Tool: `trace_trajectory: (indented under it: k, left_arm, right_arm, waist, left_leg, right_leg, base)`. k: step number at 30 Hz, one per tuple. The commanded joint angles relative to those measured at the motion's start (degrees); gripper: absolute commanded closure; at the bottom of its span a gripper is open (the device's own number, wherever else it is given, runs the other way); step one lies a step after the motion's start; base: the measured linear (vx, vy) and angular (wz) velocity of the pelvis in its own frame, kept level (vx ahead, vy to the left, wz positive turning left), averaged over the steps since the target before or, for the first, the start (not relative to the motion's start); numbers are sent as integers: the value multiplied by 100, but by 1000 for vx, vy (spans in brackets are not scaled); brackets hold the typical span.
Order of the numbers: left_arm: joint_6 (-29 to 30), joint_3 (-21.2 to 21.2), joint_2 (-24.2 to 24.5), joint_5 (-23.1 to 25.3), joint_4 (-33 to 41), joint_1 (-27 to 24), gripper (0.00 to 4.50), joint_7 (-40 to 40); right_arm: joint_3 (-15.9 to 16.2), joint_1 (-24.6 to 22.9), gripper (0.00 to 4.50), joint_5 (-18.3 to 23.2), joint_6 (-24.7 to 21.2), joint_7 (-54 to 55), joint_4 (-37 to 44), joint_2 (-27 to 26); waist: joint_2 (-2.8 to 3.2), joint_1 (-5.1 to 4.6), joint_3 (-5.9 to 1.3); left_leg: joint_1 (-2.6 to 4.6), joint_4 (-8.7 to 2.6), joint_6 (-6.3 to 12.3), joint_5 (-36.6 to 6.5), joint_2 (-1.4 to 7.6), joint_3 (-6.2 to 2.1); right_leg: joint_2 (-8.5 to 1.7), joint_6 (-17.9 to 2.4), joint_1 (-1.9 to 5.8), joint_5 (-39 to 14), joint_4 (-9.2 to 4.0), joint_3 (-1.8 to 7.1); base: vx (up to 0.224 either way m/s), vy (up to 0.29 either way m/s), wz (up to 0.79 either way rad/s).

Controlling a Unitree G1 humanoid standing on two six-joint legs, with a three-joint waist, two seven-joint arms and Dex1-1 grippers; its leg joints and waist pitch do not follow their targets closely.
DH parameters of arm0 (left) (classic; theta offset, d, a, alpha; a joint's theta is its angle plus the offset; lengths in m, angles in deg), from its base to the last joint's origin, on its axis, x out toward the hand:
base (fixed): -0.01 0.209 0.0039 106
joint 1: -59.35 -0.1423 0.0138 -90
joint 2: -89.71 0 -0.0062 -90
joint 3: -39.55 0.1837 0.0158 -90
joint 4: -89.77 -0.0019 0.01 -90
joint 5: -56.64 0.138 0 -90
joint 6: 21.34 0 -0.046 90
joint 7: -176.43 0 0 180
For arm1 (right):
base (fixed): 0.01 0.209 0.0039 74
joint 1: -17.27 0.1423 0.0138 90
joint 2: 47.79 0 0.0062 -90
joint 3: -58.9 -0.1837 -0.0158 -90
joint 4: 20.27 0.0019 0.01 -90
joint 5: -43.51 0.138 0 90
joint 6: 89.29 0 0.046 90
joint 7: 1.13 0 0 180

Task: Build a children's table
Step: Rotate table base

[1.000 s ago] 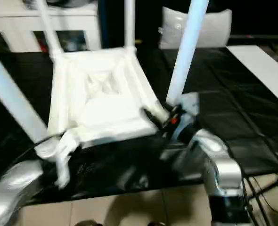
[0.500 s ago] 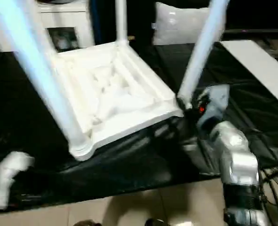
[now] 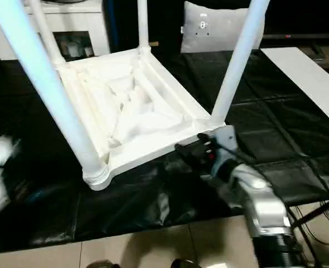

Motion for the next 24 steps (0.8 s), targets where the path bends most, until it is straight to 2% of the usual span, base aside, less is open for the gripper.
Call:
trace_trajectory:
  k: [1,2,4,8,9,14,20,24]
  left_arm:
    - [5,237,-102,124,40,99,0,-190]
    - [8,299,-174,101,47,160,0,-211]
    - [121,487,-405,-35,233,286,0,-266]
    - [338,731,-733,-261,494,435,0,-334]
    - [416,842,-887,-326,583,495,0,-388]
    - [637,1230,-1192,-547,863,569,0,-425]
    - [884,1658,-1457,-673,1164,554,0,-406]
    - [852,1881,-1731,-572,1072,730,0,-531]
  right_arm:
    - [102,88,5,-188,-191,202,-118,-1]
    - [113,121,5,-203,-243,259,-176,-33]
    - [237,213,5,-321,-227,328,-396,-100]
    - [286,434,5,-540,-80,547,-959,-221]
    - [248,580,5,-608,12,689,-1268,-296]
    - [198,985,5,-638,383,825,-1876,-452]
    - [189,1272,5,-648,649,741,-2070,-562]
    - [237,1397,5,-724,852,657,-2316,-587]
  waist:
    - [25,8,-341]
    - [-12,13,-365]
    - [2,16,-393]
    - [7,45,-438]
    - [25,60,-458]
    - [-2,46,-471]
    - [-55,-37,-490]
    - [-53,-58,-467]
  left_leg:
    - [14,-477,170,-564,449,-197]
    - [3,-462,201,-486,437,-188]
    - [-3,-443,234,-380,442,-190]
    - [14,-419,239,-151,466,-179]
    - [12,-406,241,-96,465,-173]
    - [-21,-390,237,-183,424,-164]
    - [-74,-351,425,86,407,-161]
    - [-73,-341,450,-47,392,-145]
  right_leg:
    - [-571,-854,344,-1737,-366,555]
    - [-572,-795,363,-1746,-366,557]
    - [-580,-760,370,-1725,-358,550]
    - [-556,-946,348,-1305,-292,546]
    - [-562,-1000,356,-1152,-255,551]
    - [-558,-916,401,-1279,-291,538]
    - [-534,-976,419,-998,-228,540]
    - [-510,-798,409,-1469,-308,518]
  base:
    - [0,0,0]
    - [0,0,0]
    - [0,0,0]
    - [0,0,0]
    - [0,0,0]
    - [0,0,0]
    - [0,0,0]
    - [0,0,0]
